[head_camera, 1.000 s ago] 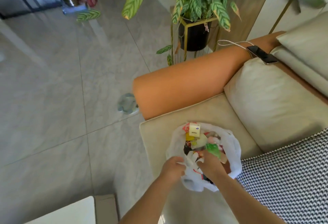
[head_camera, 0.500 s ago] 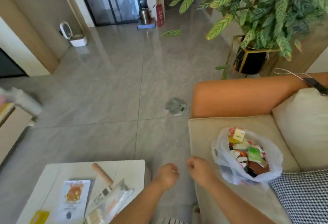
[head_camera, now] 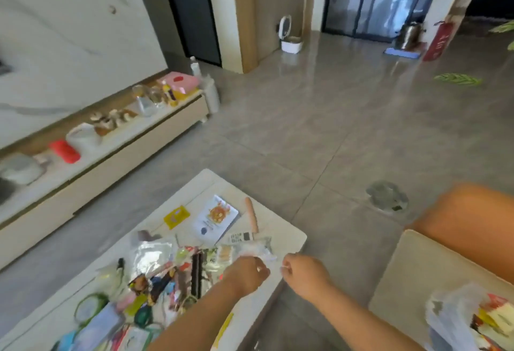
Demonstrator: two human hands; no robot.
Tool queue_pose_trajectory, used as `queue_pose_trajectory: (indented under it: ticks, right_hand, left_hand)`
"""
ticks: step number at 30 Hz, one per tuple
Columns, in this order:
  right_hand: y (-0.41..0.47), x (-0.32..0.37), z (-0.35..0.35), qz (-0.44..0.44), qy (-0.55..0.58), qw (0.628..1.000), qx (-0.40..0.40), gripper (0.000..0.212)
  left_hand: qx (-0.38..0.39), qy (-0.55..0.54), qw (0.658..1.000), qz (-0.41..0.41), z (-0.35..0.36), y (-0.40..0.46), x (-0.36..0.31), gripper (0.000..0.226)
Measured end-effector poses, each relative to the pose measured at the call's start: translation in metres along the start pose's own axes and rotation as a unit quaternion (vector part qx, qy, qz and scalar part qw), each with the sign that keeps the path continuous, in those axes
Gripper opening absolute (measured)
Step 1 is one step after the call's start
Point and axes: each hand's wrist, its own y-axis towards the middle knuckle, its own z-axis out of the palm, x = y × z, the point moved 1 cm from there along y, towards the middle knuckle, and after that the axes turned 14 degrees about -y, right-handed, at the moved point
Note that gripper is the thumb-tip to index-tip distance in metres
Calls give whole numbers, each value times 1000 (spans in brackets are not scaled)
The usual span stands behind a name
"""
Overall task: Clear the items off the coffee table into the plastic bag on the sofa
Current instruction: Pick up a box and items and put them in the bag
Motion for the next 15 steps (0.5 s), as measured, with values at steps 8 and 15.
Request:
queue_pose_trajectory:
  ticks: [8,15]
  right_hand:
    - [9,70,12,-197,-72,976,51,29]
    - [-16,140,34,-311,-106,939,103,18]
  left_hand:
    - [-127,-53,984,-110,-6,-77,57,40]
    - [-180,-111,955,-208,12,-140,116,34]
